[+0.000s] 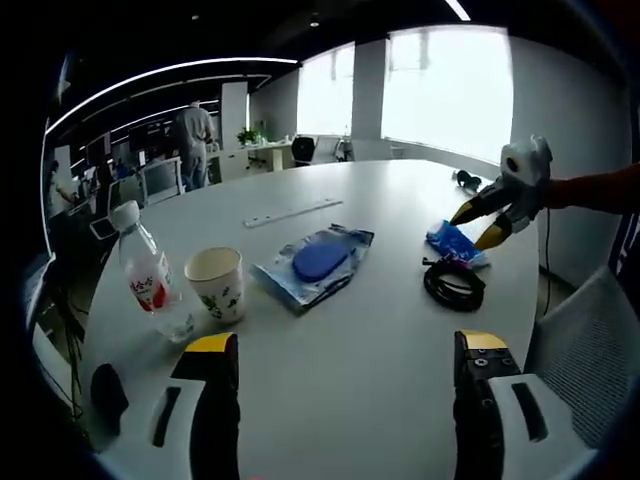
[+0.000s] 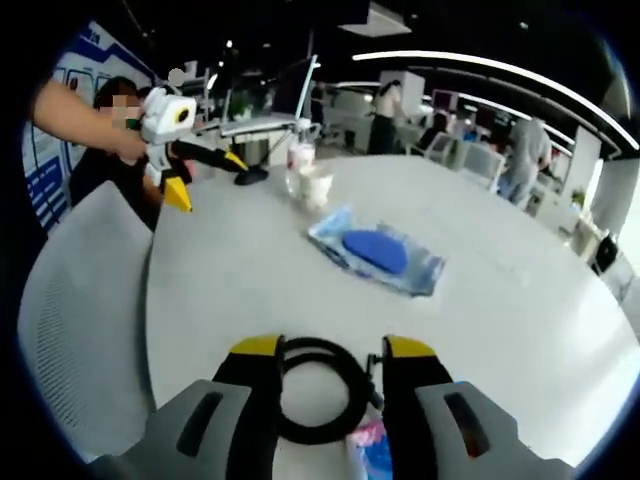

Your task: Arrange the tabletop items into an orderly group along one side of the table until the central work area is clear of visible clutter.

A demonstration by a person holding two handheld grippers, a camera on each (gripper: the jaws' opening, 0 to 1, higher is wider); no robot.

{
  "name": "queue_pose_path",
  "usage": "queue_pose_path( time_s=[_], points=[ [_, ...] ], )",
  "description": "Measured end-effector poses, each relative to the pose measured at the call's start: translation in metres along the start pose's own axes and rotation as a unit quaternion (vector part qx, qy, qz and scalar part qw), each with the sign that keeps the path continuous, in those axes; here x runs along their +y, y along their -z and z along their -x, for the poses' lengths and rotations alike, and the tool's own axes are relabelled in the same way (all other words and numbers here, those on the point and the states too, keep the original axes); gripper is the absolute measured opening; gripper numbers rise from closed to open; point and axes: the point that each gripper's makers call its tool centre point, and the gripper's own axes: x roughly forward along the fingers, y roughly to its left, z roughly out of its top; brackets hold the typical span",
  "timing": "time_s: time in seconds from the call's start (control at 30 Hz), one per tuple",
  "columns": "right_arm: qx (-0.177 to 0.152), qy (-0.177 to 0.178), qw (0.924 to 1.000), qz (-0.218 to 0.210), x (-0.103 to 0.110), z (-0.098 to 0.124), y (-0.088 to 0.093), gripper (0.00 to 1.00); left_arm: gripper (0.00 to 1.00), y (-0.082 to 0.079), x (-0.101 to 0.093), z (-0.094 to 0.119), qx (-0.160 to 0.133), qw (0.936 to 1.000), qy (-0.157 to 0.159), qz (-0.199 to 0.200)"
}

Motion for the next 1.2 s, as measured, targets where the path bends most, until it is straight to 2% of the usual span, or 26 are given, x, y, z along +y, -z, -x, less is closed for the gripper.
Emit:
queue_pose_path(
  time_s=[0.37, 0.87, 1.03, 1.2],
  points=[
    [-0.005, 0.017, 0.9998, 0.007, -0.020, -0.010, -0.012, 0.38, 0.81, 0.003, 0.006, -0.013, 0.015, 0.9998, -0.004, -0.015],
    [-0.015, 0.038, 0.9990, -0.019, -0.044, -0.025, -0.020, 0.37, 0.62, 0.006, 0.016, -0.028, 0.034, 0.9988, -0.017, -0.029],
    [-0.020, 0.035, 0.9983, -0.043, -0.048, -0.032, -0.019, 0.33, 0.56, 0.005, 0.019, -0.032, 0.037, 0.9984, -0.023, -0.035],
    [-0.008, 0.037, 0.9986, -0.037, -0.050, -0.038, -0.012, 0.30, 0.53, 0.004, 0.020, -0.033, 0.036, 0.9984, -0.025, -0.036]
  ],
)
